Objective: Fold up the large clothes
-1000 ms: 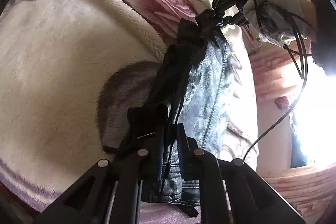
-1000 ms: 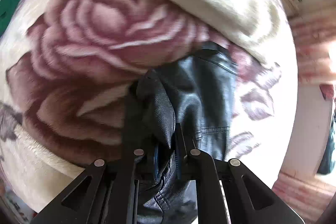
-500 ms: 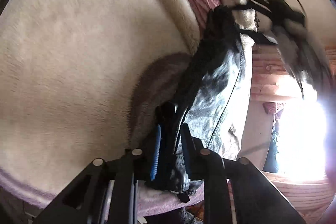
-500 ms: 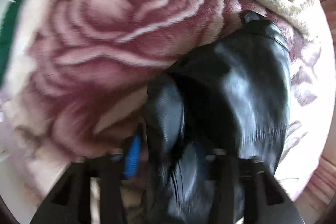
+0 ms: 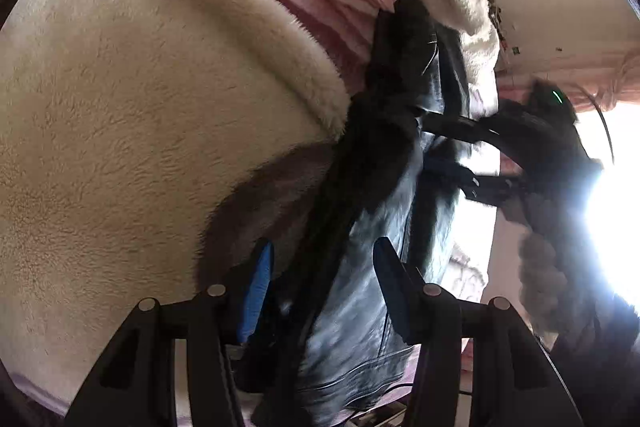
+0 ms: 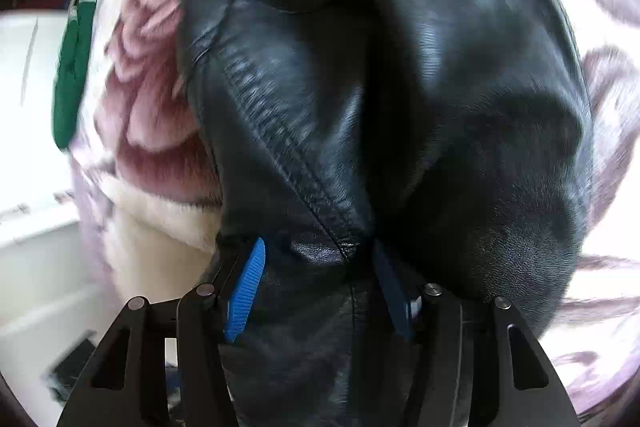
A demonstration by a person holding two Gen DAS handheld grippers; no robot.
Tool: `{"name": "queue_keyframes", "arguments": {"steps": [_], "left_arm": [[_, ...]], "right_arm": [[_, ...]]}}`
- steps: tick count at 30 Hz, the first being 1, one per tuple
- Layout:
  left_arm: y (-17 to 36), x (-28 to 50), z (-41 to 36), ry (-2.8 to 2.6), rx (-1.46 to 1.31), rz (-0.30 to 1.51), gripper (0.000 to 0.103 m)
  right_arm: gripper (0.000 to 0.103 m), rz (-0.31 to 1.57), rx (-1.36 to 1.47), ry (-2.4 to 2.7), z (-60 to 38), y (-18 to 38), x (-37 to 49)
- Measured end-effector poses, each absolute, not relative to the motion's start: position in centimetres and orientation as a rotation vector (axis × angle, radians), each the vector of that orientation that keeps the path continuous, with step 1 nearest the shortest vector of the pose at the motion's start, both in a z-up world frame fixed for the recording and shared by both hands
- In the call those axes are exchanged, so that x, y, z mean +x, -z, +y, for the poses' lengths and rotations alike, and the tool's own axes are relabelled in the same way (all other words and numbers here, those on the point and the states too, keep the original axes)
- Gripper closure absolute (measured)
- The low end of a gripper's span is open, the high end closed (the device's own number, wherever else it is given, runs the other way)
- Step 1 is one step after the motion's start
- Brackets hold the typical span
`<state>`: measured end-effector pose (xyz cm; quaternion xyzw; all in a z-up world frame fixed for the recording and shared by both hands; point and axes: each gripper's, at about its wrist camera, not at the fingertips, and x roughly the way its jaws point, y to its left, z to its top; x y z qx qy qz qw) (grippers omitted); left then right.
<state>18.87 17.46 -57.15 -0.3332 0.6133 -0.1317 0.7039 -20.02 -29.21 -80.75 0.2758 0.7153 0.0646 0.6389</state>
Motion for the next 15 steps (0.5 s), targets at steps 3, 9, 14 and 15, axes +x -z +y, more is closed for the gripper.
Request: {"name": "queue_keyframes", "arguments": {"steps": [3, 9, 14, 15], "left_arm": [[55.9, 18.6, 17.1, 0.282, -0.775, 1.351, 0.054], [58.7, 16.4, 15.9, 0.226, -0.645, 1.412, 0.057], [60.4, 15.8, 15.4, 0.23, -0.588, 1.44, 0.059], [60.8, 16.1, 15.3, 0.223, -0.591, 1.446, 0.059]], "right_arm": [[0.044, 1.559, 0.761, -0.175, -33.6, 78.0, -22.9], [0.044, 1.623, 0.822, -0.11, -39.7, 78.8, -33.4], [0.073, 1.742, 0.841, -0.119, -37.8, 84.4, -39.5], [0.073, 1.732, 0.817, -0.118, -37.6, 84.8, -39.6]]}}
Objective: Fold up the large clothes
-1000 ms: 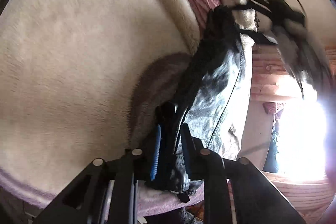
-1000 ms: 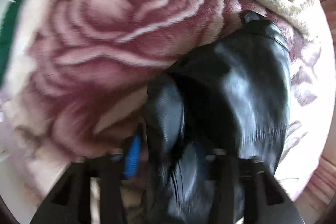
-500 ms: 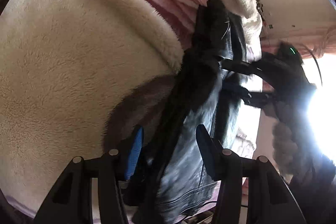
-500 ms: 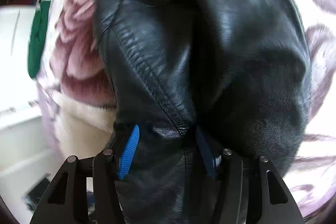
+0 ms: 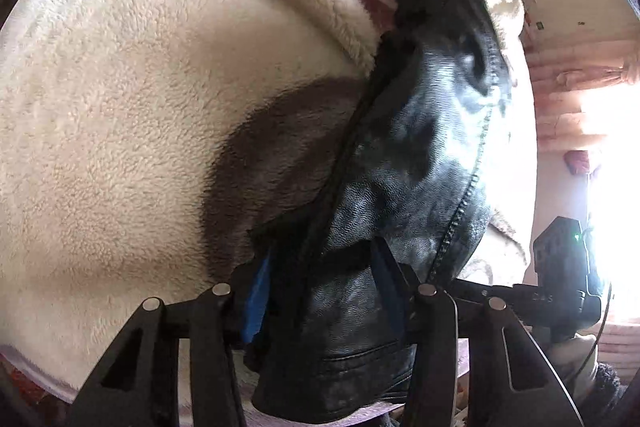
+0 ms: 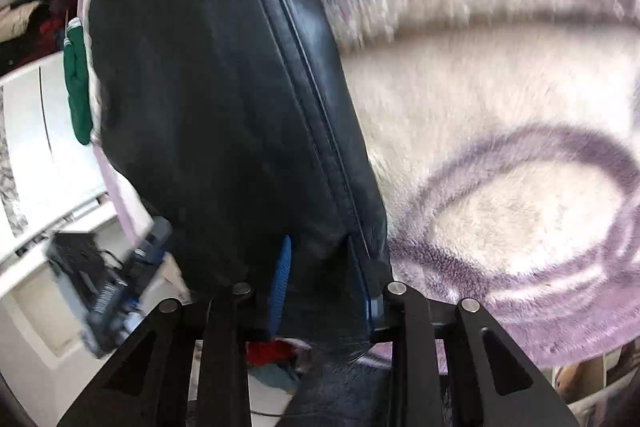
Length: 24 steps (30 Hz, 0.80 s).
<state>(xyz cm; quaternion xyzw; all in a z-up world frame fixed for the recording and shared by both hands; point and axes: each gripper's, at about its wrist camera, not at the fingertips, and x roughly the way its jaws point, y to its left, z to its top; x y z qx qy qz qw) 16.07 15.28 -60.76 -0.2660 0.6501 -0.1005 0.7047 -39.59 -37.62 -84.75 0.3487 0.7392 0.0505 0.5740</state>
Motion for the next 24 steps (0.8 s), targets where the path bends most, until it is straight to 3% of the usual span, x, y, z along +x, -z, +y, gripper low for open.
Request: {"name": "queue_keyframes", "arguments": {"steps": [4, 8, 11, 12, 18, 19, 20, 21, 24], "left_arm": [[61.6, 16.7, 15.2, 0.2, -0.605, 1.459, 0.056], [59.6, 16.9, 15.3, 0.168, -0.637, 1.47, 0.058], [57.3, 16.9, 15.7, 0.169, -0.673, 1.445, 0.058], [56.7, 17.0, 15.6, 0.166, -0.673, 1.429, 0.058], [52.7, 23.1, 11.6, 0.217, -0.691, 1.289, 0.058], [53.2, 25.7, 10.0, 0.241, -0.685, 1.293, 0.058], [53.9, 27.3, 9.3, 0.244, -0.673, 1.306, 0.058], [55.3, 29.6, 8.1, 0.243, -0.654, 1.329, 0.058], [60.3, 33.1, 7.1, 0.217, -0.615, 1.431, 0.058]], "right_arm": [[0.073, 1.768, 0.853, -0.087, -38.0, 86.5, -39.3], [0.071, 1.794, 0.912, -0.153, -39.6, 84.8, -39.9], [0.044, 1.693, 1.091, -0.181, -43.3, 82.4, -40.1], [0.043, 1.639, 1.113, -0.168, -44.7, 81.3, -39.7], [0.046, 1.466, 1.075, -0.221, -48.6, 77.7, -33.7], [0.051, 1.451, 1.052, -0.266, -48.1, 77.3, -32.2], [0.065, 1.448, 1.027, -0.293, -47.4, 77.1, -31.3], [0.069, 1.45, 0.986, -0.306, -46.8, 76.9, -29.9], [0.07, 1.459, 0.926, -0.319, -45.6, 77.6, -25.9]]}}
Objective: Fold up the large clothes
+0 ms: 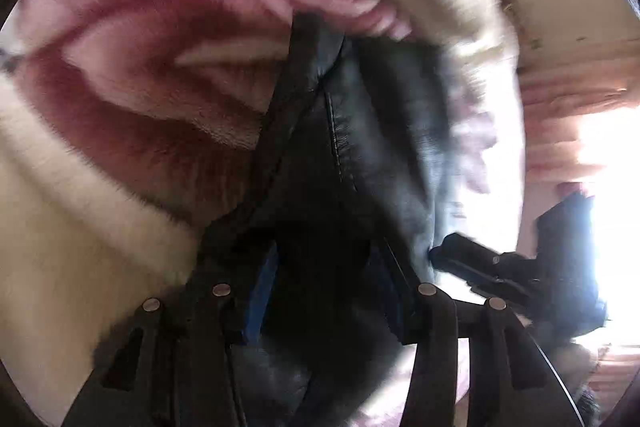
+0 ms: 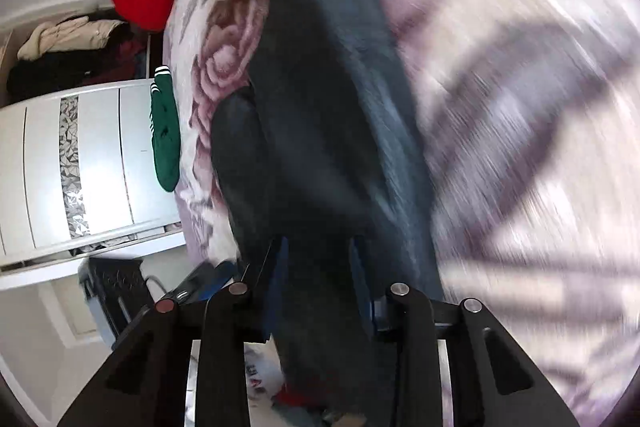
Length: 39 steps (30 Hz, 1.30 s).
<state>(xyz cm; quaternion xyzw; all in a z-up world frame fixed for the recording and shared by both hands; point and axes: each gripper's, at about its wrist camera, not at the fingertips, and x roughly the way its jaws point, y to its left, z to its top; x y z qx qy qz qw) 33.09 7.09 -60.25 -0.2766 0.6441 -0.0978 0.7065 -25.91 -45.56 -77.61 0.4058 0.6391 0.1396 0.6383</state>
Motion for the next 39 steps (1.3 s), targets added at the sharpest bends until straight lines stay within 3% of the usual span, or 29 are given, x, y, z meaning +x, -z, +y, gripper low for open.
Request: {"name": "queue_keyframes", "arguments": {"steps": [4, 8, 10, 12, 13, 15, 16, 23, 25, 26, 27, 29, 33, 36, 38, 39], "left_arm": [[60.8, 32.9, 6.8, 0.259, -0.593, 1.409, 0.058], [58.2, 30.4, 8.3, 0.269, -0.647, 1.355, 0.058], [56.7, 28.8, 9.4, 0.265, -0.664, 1.319, 0.058], [55.8, 26.5, 11.0, 0.243, -0.72, 1.285, 0.058], [55.8, 25.7, 11.5, 0.235, -0.762, 1.275, 0.057], [56.2, 23.7, 12.7, 0.201, -0.849, 1.264, 0.04], [56.7, 22.2, 13.4, 0.182, -0.905, 1.254, 0.037], [58.8, 16.8, 15.6, 0.057, -1.017, 1.275, 0.036], [58.8, 16.0, 15.7, 0.042, -1.008, 1.275, 0.036], [58.7, 15.7, 15.7, 0.038, -1.003, 1.277, 0.036], [58.7, 15.5, 15.8, 0.032, -0.995, 1.284, 0.036], [58.2, 15.4, 15.9, 0.028, -0.992, 1.282, 0.036], [57.2, 15.3, 16.2, 0.028, -0.954, 1.269, 0.036], [57.1, 16.0, 15.3, 0.048, -0.95, 1.275, 0.036], [57.0, 16.7, 14.0, 0.077, -0.937, 1.282, 0.036], [56.9, 17.2, 13.2, 0.113, -0.937, 1.278, 0.036]], "right_arm": [[0.072, 1.582, 0.821, -0.221, -44.4, 82.4, -22.9], [0.069, 1.599, 0.917, -0.315, -46.5, 81.1, -23.5], [0.055, 1.542, 1.024, -0.358, -49.4, 79.7, -24.6], [0.026, 1.475, 1.071, -0.342, -52.8, 78.9, -25.8], [0.02, 1.463, 1.059, -0.321, -54.3, 79.0, -26.2], [0.018, 1.451, 1.1, -0.351, -56.1, 80.5, -26.1], [0.018, 1.472, 1.13, -0.373, -56.5, 81.8, -25.8], [0.017, 1.503, 1.175, -0.619, -50.9, 84.8, -23.2], [0.03, 1.523, 1.139, -0.606, -49.1, 84.5, -23.6], [0.062, 1.552, 1.1, -0.58, -48.3, 84.5, -24.1], [0.074, 1.553, 1.125, -0.545, -48.3, 84.5, -24.6], [0.081, 1.492, 1.18, -0.438, -49.3, 83.0, -26.4], [0.088, 1.318, 1.274, -0.241, -53.7, 78.7, -31.9], [0.087, 1.31, 1.308, -0.142, -56.8, 78.5, -36.0], [0.083, 1.326, 1.357, -0.171, -57.3, 79.9, -37.0], [0.073, 1.332, 1.36, -0.2, -57.4, 80.3, -36.6]]}}
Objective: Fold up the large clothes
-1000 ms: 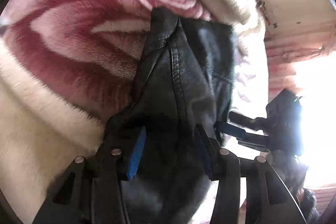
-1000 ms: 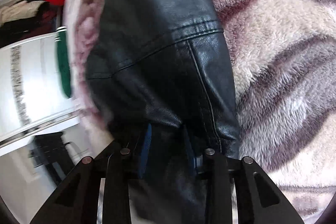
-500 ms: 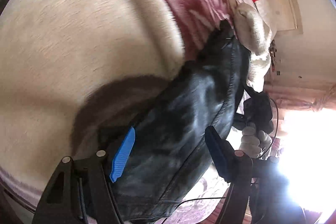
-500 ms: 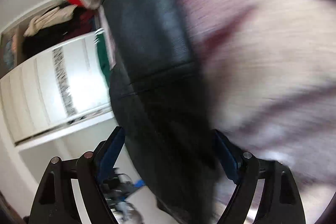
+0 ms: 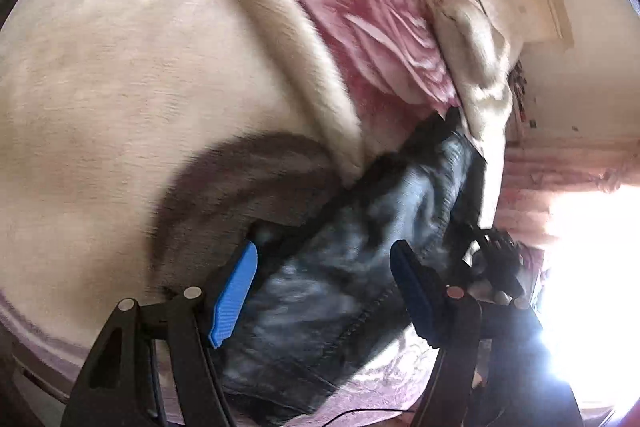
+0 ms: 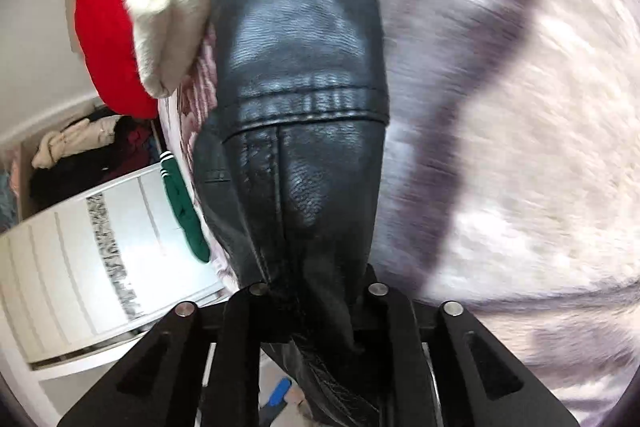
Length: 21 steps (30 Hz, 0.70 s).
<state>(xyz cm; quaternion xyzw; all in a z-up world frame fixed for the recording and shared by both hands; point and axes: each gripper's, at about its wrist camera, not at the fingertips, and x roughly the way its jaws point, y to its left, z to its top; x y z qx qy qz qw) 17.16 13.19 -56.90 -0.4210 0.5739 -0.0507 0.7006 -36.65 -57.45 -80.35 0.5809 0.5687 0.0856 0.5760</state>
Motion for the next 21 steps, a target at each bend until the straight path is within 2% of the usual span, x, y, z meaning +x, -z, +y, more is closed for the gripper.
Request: {"name": "queue_keyframes", "arguments": {"steps": [3, 6, 10, 16, 17, 18, 21], "left_arm": [[56.4, 19.4, 9.9, 0.193, -0.92, 1.258, 0.036], [57.0, 22.5, 6.7, 0.236, -0.928, 1.249, 0.036], [61.0, 26.4, 3.1, 0.183, -0.861, 1.365, 0.036], [62.7, 27.9, 3.2, 0.158, -0.873, 1.424, 0.036], [62.7, 28.1, 3.0, 0.156, -0.861, 1.431, 0.034], [62.7, 28.3, 2.8, 0.158, -0.849, 1.436, 0.028], [62.5, 28.9, 1.4, 0.171, -0.814, 1.446, 0.011]], "right_arm": [[0.059, 1.346, 1.279, -0.251, -57.7, 81.2, -34.4], [0.053, 1.325, 1.22, -0.297, -58.5, 81.1, -31.8], [0.051, 1.356, 1.129, -0.374, -57.6, 81.7, -28.7], [0.048, 1.297, 1.243, -0.407, -59.0, 82.7, -28.6], [0.04, 1.274, 1.275, -0.402, -59.9, 83.3, -29.1], [0.036, 1.246, 1.313, -0.39, -60.8, 83.4, -29.5], [0.034, 1.186, 1.388, -0.38, -62.3, 84.4, -28.6]]}}
